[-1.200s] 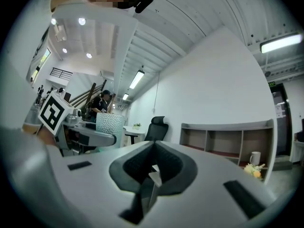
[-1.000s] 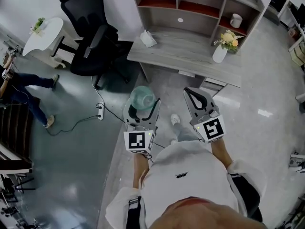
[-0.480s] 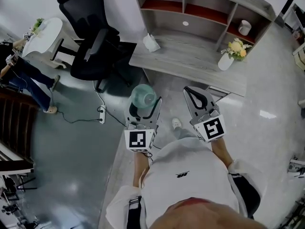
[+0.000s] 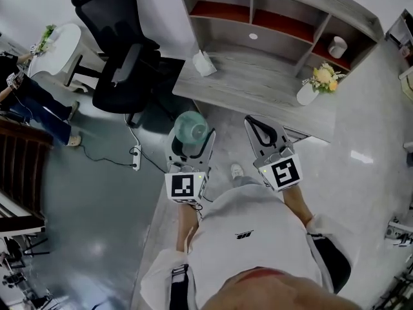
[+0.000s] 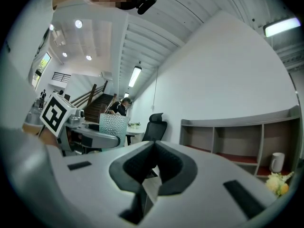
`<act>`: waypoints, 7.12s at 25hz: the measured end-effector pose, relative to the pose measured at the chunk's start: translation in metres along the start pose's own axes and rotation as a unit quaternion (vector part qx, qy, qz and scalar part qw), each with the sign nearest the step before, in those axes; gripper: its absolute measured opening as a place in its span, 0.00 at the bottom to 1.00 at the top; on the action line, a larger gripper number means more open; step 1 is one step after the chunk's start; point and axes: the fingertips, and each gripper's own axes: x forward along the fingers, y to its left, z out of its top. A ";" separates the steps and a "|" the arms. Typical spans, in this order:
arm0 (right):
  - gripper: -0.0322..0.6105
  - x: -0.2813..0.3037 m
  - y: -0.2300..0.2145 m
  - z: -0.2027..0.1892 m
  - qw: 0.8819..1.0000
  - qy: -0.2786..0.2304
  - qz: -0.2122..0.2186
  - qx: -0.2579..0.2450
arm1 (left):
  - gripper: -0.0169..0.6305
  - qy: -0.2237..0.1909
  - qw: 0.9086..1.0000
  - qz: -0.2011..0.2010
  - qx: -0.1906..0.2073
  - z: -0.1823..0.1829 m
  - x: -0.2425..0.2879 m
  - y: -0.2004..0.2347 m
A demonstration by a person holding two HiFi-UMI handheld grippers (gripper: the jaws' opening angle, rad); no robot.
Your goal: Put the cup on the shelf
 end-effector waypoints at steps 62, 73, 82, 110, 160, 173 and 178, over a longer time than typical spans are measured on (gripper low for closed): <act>0.09 0.231 -0.142 -0.049 0.997 0.033 -0.065 0.020 | 0.60 0.017 0.999 -0.042 0.012 -0.032 0.240 0.154; 0.09 0.271 -0.163 -0.053 0.994 0.045 -0.100 0.020 | 0.60 0.015 0.996 -0.086 0.013 -0.032 0.285 0.179; 0.09 0.296 -0.185 -0.064 0.990 0.054 -0.131 0.025 | 0.60 0.013 0.994 -0.110 0.011 -0.038 0.326 0.197; 0.09 0.327 -0.232 -0.085 0.975 0.077 -0.206 0.017 | 0.60 0.001 0.980 -0.201 0.005 -0.049 0.410 0.187; 0.09 0.341 -0.324 -0.133 0.973 0.091 -0.205 0.055 | 0.60 0.048 0.972 -0.231 0.018 -0.090 0.535 0.136; 0.09 0.340 -0.331 -0.136 0.972 0.087 -0.209 0.063 | 0.60 0.058 0.967 -0.248 0.022 -0.092 0.552 0.121; 0.09 0.339 -0.332 -0.135 0.972 0.087 -0.209 0.061 | 0.60 0.072 0.965 -0.251 0.025 -0.094 0.559 0.115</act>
